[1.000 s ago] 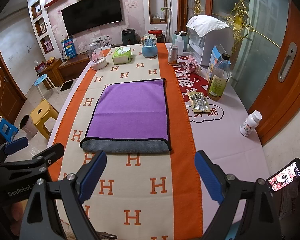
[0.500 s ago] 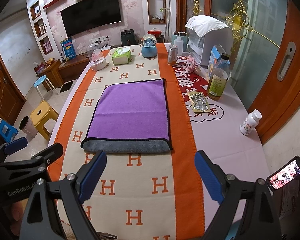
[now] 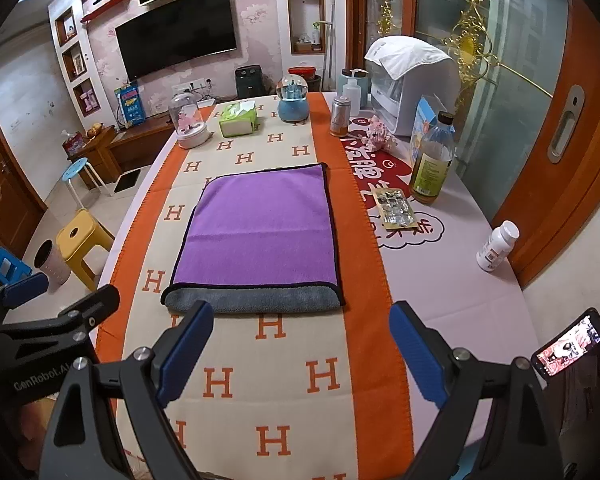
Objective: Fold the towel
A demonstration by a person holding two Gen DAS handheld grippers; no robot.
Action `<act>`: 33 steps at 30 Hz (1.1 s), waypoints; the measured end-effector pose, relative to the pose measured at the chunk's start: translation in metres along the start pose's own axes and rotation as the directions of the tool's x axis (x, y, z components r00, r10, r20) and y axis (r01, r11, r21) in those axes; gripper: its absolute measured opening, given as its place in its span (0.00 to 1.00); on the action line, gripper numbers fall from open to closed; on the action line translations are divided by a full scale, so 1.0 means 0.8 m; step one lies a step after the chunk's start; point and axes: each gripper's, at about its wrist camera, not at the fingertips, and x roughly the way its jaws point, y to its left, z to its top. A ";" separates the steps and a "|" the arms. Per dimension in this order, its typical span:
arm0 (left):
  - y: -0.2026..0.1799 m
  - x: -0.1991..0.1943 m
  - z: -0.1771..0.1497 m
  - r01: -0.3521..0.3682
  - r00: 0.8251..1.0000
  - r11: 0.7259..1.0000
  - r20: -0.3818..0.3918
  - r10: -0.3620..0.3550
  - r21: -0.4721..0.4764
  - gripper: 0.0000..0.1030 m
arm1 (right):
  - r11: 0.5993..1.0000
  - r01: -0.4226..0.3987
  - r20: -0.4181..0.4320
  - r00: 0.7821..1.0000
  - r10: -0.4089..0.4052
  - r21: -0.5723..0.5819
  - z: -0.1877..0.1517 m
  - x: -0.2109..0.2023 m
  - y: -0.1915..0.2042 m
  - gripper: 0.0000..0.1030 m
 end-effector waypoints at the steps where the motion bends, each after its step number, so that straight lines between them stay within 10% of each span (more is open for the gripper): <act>1: 0.002 0.000 0.001 0.001 1.000 1.000 0.003 -0.001 0.002 0.99 | 1.000 0.005 0.000 1.000 -0.005 0.004 -0.001 0.000 0.003 0.87; 33: 0.019 0.032 0.040 0.032 0.996 0.998 0.083 -0.037 0.057 0.99 | 0.999 0.044 0.018 0.999 -0.044 -0.020 0.033 0.025 0.009 0.87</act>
